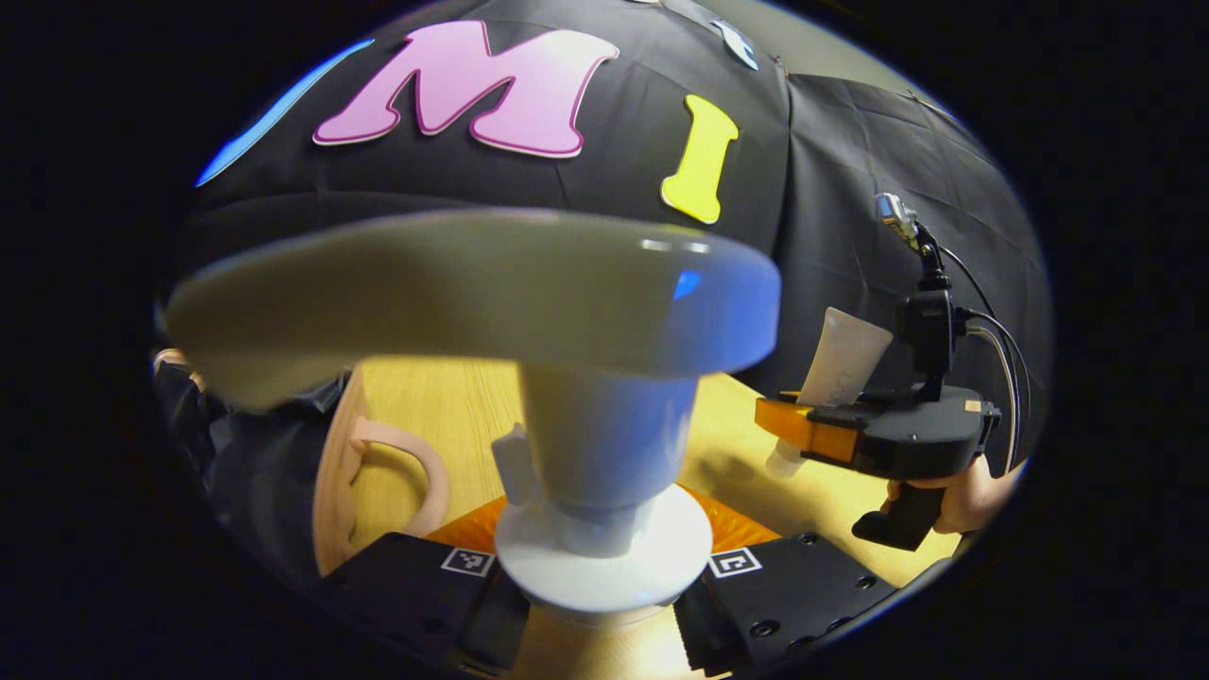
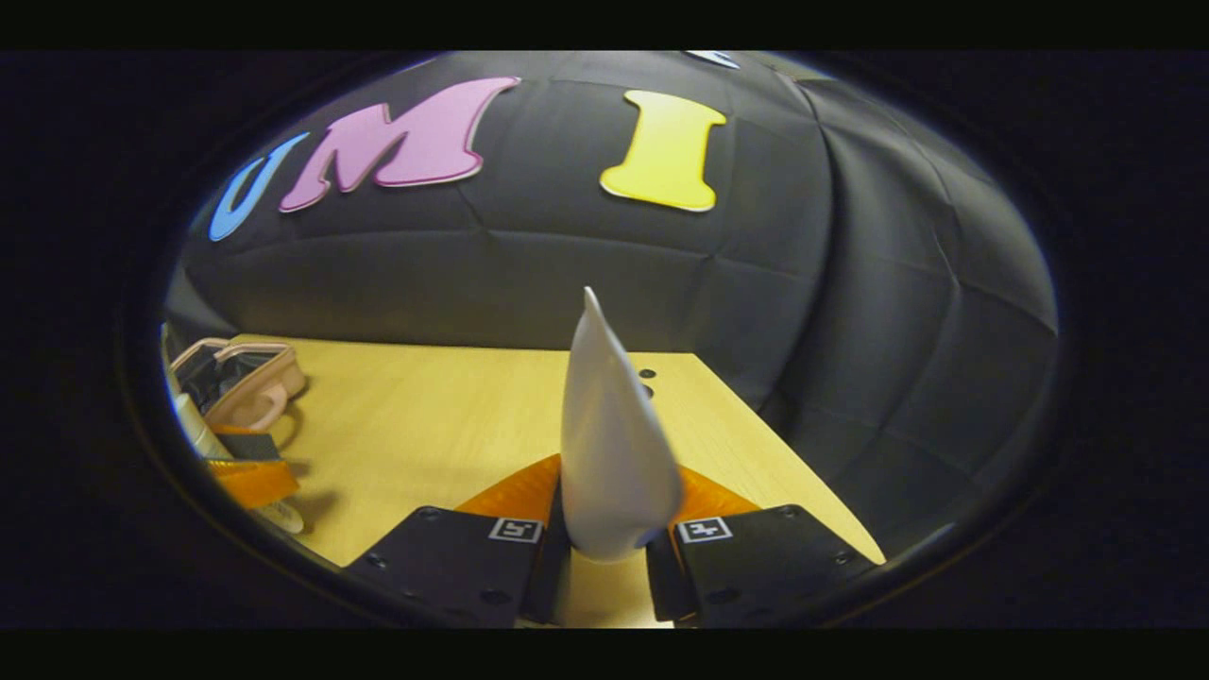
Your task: First open the suitcase, pack the skin care products into it, and then close the suitcase.
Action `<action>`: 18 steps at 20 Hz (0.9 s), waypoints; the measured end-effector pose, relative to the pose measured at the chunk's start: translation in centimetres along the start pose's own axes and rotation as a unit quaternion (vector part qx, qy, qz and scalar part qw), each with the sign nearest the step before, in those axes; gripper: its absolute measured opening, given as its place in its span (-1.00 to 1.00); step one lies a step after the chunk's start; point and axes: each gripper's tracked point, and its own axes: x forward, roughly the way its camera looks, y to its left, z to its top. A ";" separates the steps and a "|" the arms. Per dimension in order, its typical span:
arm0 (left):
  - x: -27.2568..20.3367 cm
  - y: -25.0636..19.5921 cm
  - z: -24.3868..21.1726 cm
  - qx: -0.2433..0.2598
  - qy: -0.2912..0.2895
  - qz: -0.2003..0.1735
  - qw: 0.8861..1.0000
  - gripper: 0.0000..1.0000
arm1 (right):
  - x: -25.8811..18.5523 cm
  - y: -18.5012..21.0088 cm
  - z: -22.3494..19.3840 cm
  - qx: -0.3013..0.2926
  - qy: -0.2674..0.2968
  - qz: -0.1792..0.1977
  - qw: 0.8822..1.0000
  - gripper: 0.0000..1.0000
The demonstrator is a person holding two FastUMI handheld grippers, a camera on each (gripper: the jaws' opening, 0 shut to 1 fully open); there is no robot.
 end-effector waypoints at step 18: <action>-12.3 21.1 6.1 -0.053 0.023 0.069 0.996 0.31 | -11.7 28.5 12.3 0.004 -0.078 0.223 0.972 -0.37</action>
